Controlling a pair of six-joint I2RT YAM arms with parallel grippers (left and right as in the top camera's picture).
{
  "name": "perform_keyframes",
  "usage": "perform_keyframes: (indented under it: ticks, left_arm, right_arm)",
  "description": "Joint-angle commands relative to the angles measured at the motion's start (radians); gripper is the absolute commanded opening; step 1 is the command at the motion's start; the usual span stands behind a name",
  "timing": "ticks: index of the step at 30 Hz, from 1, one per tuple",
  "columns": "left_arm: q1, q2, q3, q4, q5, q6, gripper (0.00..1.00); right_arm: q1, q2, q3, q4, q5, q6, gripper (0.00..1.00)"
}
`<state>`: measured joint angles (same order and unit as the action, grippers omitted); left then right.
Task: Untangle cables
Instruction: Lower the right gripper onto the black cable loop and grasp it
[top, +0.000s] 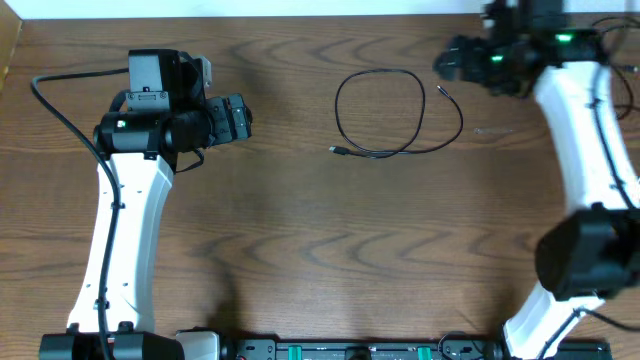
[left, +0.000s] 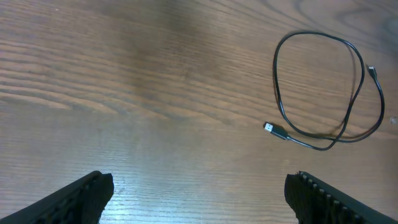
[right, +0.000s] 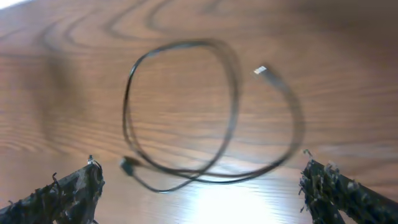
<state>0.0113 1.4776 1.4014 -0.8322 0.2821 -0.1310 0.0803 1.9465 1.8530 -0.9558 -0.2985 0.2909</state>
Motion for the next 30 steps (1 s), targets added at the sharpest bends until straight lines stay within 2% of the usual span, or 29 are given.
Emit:
perform_keyframes:
  ticks: [1, 6, 8, 12, 15, 19, 30]
  left_arm:
    - [0.005, 0.006, 0.01, 0.0, -0.007, -0.002, 0.93]
    - [0.005, 0.006, 0.01, 0.0, -0.007, -0.002, 0.93]
    - [0.005, 0.006, 0.01, 0.0, -0.007, -0.002, 0.93]
    - [0.005, 0.006, 0.01, 0.0, -0.007, -0.002, 0.93]
    - [0.005, 0.006, 0.01, 0.0, -0.007, -0.002, 0.93]
    - [0.005, 0.006, 0.01, 0.0, -0.007, -0.002, 0.93]
    - [0.005, 0.006, 0.01, 0.0, -0.007, -0.002, 0.93]
  right_arm:
    - [0.059, 0.085, -0.011, 0.013, 0.012, 0.231, 0.97]
    - [0.155, 0.205, -0.011, 0.058, 0.018, 0.494, 0.88]
    - [0.175, 0.222, -0.011, 0.059, 0.034, 0.552, 0.85]
    - [0.232, 0.238, -0.011, 0.013, 0.147, 0.726, 0.72]
    - [0.27, 0.24, -0.011, -0.037, 0.234, 0.858, 0.56]
    - [0.302, 0.262, -0.011, -0.044, 0.274, 0.927, 0.51]
    - [0.317, 0.346, -0.013, -0.093, 0.274, 0.928, 0.5]
